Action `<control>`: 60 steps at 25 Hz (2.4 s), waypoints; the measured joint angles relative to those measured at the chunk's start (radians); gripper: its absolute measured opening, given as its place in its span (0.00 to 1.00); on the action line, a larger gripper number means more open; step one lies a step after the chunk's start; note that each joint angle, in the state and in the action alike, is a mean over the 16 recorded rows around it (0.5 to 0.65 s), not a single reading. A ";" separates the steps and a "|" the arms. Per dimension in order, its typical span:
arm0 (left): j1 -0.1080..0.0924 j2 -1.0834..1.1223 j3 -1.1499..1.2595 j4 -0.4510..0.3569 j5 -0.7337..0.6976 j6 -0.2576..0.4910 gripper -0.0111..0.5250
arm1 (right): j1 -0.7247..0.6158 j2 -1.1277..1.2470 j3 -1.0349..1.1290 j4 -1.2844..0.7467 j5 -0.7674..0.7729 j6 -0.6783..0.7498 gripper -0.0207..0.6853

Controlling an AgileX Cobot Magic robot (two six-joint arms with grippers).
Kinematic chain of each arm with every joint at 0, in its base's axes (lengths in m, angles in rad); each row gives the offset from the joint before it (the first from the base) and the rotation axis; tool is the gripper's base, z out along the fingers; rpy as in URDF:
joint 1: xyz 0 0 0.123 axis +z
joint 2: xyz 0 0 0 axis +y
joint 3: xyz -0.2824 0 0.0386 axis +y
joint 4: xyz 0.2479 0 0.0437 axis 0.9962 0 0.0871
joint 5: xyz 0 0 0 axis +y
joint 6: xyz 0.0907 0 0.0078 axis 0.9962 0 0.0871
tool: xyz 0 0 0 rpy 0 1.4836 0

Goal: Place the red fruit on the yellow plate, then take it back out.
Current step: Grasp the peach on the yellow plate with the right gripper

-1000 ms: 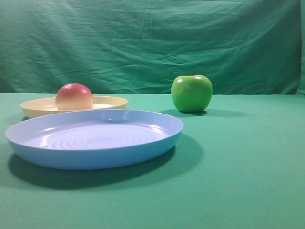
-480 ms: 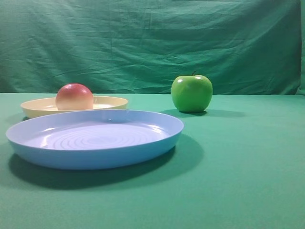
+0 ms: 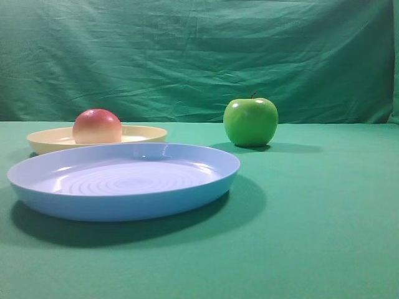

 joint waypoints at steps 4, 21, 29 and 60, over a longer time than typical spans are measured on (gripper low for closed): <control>0.000 0.000 0.000 0.000 0.000 0.000 0.02 | 0.032 0.127 -0.076 0.041 0.014 -0.027 0.03; 0.000 0.000 0.000 0.000 0.000 0.000 0.02 | 0.049 0.647 -0.437 0.224 0.000 -0.210 0.03; 0.000 0.000 0.000 0.000 0.000 0.000 0.02 | 0.052 0.955 -0.752 0.272 0.045 -0.291 0.04; 0.000 0.000 0.000 0.000 0.000 0.000 0.02 | 0.091 1.570 -1.246 0.267 -0.053 -0.455 0.88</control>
